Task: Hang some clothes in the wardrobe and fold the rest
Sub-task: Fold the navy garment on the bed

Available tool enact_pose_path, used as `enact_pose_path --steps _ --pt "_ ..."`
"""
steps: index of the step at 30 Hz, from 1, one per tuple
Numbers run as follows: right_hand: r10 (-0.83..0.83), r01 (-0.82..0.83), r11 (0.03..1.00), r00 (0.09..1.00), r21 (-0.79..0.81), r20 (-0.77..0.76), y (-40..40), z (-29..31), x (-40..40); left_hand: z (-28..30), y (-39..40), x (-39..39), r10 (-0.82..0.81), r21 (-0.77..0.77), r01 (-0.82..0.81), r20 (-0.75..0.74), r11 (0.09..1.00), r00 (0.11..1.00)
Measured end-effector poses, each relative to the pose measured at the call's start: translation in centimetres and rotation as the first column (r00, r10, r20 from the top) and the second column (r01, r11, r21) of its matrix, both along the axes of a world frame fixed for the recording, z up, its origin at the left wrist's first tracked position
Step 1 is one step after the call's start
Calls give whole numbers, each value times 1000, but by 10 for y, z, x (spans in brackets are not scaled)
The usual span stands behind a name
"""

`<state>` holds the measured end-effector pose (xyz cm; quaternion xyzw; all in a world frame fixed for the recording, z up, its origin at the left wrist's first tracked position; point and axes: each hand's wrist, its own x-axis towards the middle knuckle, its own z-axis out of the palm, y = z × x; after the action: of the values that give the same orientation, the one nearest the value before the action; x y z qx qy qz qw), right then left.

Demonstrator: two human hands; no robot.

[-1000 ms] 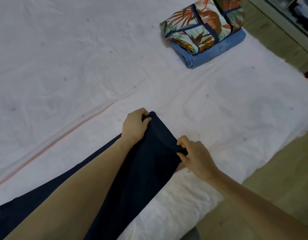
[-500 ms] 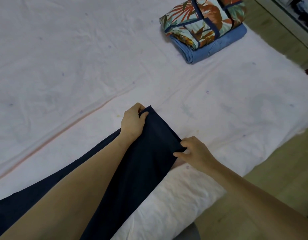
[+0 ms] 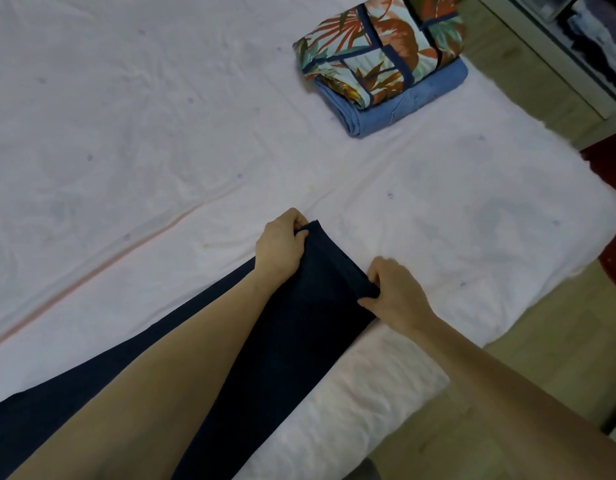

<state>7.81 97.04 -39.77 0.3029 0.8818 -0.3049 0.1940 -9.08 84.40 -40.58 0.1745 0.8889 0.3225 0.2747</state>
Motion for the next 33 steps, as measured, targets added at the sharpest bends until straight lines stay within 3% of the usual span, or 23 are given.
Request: enact_pose_path --steps 1,3,5,7,8,10,13,16,18,22,27,30,33 --pt "-48 54 997 994 53 -100 -5 4 -8 -2 4 -1 14 41 -15 19 999 1000" --pt "-173 182 983 951 13 -256 -14 6 -32 -6 8 -6 29 131 -36 60 991 998" --pt "-236 209 970 936 -126 -260 -23 0 -60 -7 4 -11 25 204 -43 89 978 996" --pt "-195 157 969 960 -192 -201 -30 -13 -83 -6 -4 -17 37 263 -64 106 963 994" --pt "-143 118 981 975 -152 -168 -31 -18 -92 -4 -10 -20 44 275 -71 102 959 994" --pt "-68 80 992 991 99 -118 -29 -20 -103 0 -25 -24 43 229 -59 77 972 996" --pt "-49 129 903 978 409 -200 -30 -15 -102 7 -59 -25 -90 24 91 -43 996 995" --pt "280 -120 894 901 431 -331 -67 -5 -114 18 -116 -26 -100 -91 88 -138 992 985" --pt "460 -338 874 806 348 -373 -106 5 -128 26 -167 -24 -55 -145 34 -147 989 988" --pt "676 -657 728 638 197 -369 -197 10 -150 40 -299 -18 17 -272 -55 -141 961 990" --pt "797 -805 584 542 108 -266 -295 5 -163 51 -427 -10 -61 -336 14 -130 942 990" --pt "806 -814 578 560 57 -193 -321 1 -163 39 -454 -10 -236 -355 175 -138 919 962" --pt "800 -807 590 580 25 -155 -345 -3 -163 22 -472 -13 -421 -418 284 -283 863 862"
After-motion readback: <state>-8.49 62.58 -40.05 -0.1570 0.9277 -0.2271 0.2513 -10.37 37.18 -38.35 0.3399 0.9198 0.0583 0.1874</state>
